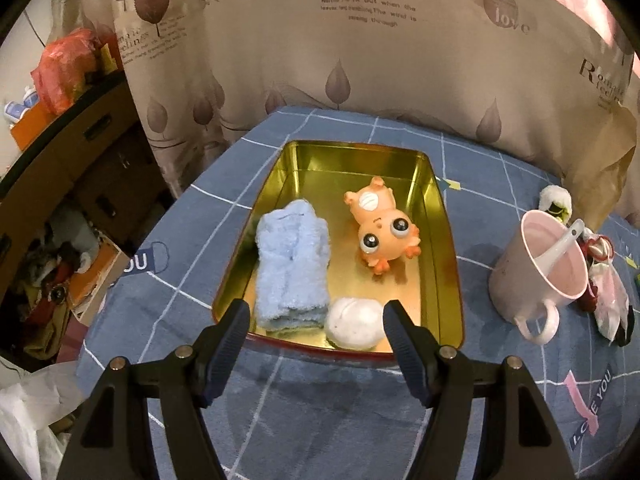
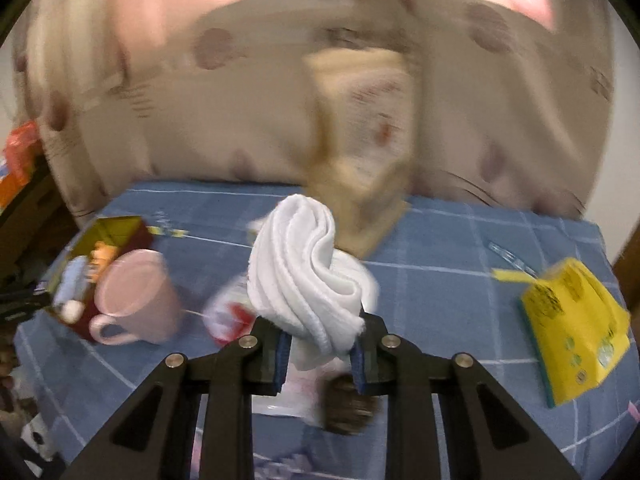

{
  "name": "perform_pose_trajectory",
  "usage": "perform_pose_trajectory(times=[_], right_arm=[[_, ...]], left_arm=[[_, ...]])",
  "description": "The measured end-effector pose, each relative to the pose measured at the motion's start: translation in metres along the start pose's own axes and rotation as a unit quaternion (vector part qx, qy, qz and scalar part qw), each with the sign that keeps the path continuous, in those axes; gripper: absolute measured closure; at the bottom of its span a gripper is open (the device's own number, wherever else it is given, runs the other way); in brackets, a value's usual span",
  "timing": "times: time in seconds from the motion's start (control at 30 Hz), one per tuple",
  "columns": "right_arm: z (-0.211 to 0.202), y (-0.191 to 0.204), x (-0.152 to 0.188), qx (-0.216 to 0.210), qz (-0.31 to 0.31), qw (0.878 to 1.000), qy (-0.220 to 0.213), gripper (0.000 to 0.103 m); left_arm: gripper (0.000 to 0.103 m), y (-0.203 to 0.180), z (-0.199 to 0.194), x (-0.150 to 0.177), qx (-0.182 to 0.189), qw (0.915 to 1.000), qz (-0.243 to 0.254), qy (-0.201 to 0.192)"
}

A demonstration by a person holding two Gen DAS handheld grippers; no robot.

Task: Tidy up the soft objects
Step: 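Carry the white sock into the gold tin and open the right tool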

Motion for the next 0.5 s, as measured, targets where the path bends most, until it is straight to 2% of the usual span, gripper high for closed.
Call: perform_pose_trajectory(times=[0.23, 0.5], right_arm=[[0.001, 0.095, -0.025, -0.081, -0.051, 0.995, 0.005, 0.08], [0.021, 0.198, -0.032, -0.134, -0.125, 0.983, 0.024, 0.08]], left_arm=[[0.032, 0.011, 0.006, -0.001, -0.019, 0.9997, -0.013, 0.004], [0.032, 0.026, 0.01, -0.003, -0.036, 0.9988, -0.031, 0.005]])
Point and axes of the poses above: each gripper's, at about its wrist camera, not at the fingertips, and z roughly the way its jaws point, y to its left, x to its underside, the point moved 4 cm from there along z, roughly the way its jaws point, and after that the axes turned 7 degrees about y, right-handed, at the moved point
